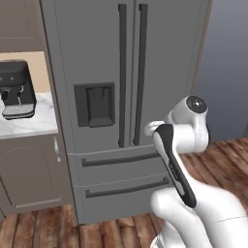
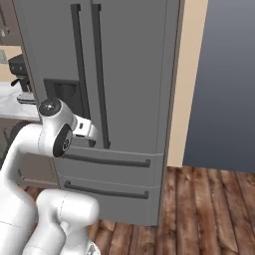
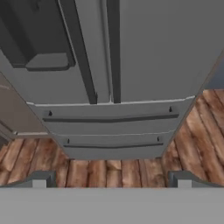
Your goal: Gather the carrot and cucumber from the fridge and place them on a tray on the dining counter. Then gather the chicken drumsticks from the fridge and place them on the other tray.
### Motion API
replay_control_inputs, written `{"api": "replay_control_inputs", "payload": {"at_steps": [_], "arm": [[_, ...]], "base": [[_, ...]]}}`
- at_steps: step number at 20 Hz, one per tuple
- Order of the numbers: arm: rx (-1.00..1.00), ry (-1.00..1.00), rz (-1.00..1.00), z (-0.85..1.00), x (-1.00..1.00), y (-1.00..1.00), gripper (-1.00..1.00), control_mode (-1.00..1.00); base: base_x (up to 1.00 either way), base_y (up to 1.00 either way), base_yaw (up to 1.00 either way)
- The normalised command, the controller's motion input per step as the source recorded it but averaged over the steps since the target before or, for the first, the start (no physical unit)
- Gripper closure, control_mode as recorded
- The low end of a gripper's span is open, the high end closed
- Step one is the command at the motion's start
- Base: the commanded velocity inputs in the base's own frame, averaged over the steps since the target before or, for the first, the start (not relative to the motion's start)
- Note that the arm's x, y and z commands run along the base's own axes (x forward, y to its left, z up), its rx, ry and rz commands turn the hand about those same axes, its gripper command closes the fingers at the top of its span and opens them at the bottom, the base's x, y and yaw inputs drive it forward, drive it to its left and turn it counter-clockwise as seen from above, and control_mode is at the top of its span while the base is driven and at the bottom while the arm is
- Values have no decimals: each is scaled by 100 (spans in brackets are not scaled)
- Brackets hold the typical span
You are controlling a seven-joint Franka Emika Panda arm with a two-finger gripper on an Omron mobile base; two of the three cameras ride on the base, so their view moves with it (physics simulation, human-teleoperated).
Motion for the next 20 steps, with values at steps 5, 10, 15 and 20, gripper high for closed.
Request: {"api": "replay_control_inputs", "payload": {"at_steps": [5, 10, 15, 20], "arm": [[1, 0, 0, 31, 52, 0, -100, -100], [0, -6, 0, 11, 57, 0, -100, -100], [0, -15, 0, 0, 59, 0, -100, -100], [0, -14, 0, -4, 56, 0, -100, -100]], "base": [[0, 0, 0], [0, 0, 0], [0, 0, 0], [0, 0, 0]]}}
